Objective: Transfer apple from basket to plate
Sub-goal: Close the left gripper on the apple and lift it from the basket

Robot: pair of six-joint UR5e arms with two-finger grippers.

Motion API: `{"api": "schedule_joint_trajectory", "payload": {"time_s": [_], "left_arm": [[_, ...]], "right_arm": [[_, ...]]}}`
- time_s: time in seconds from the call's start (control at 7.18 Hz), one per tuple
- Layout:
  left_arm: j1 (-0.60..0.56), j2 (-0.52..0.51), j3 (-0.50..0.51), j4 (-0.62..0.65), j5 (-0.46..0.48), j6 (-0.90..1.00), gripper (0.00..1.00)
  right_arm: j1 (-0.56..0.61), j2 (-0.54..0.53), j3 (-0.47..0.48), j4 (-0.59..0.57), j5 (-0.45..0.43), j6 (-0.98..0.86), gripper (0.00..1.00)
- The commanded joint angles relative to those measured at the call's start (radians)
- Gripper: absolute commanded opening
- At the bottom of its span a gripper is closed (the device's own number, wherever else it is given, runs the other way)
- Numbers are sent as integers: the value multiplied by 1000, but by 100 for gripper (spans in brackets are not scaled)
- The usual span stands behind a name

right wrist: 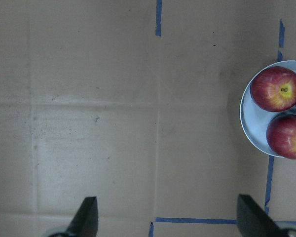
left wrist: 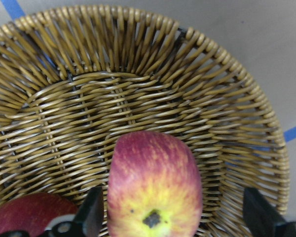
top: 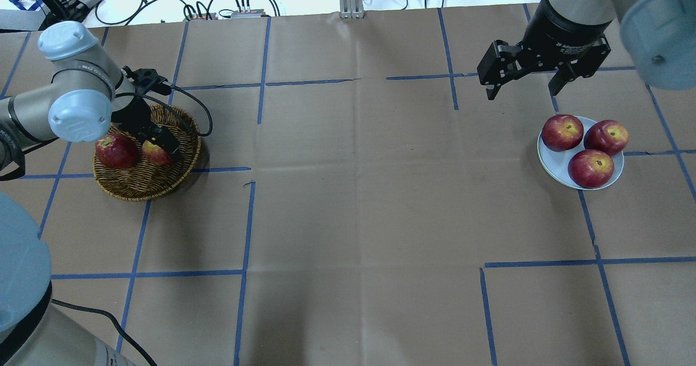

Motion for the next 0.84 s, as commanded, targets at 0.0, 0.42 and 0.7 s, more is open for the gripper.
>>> {"api": "schedule_joint_trajectory", "payload": {"time_s": [0.0,0.42,0.7], "left_arm": [[12,-19,-5,64,-1,-10,74],[0,3,-5,63,-5,-65,55],[-56,74,18,-22,-5,-265,54]], "right_arm": [[0,0,0,0,0,-1,100],[0,0,0,0,0,0,100],[0,0,0,0,2,-1,100]]}}
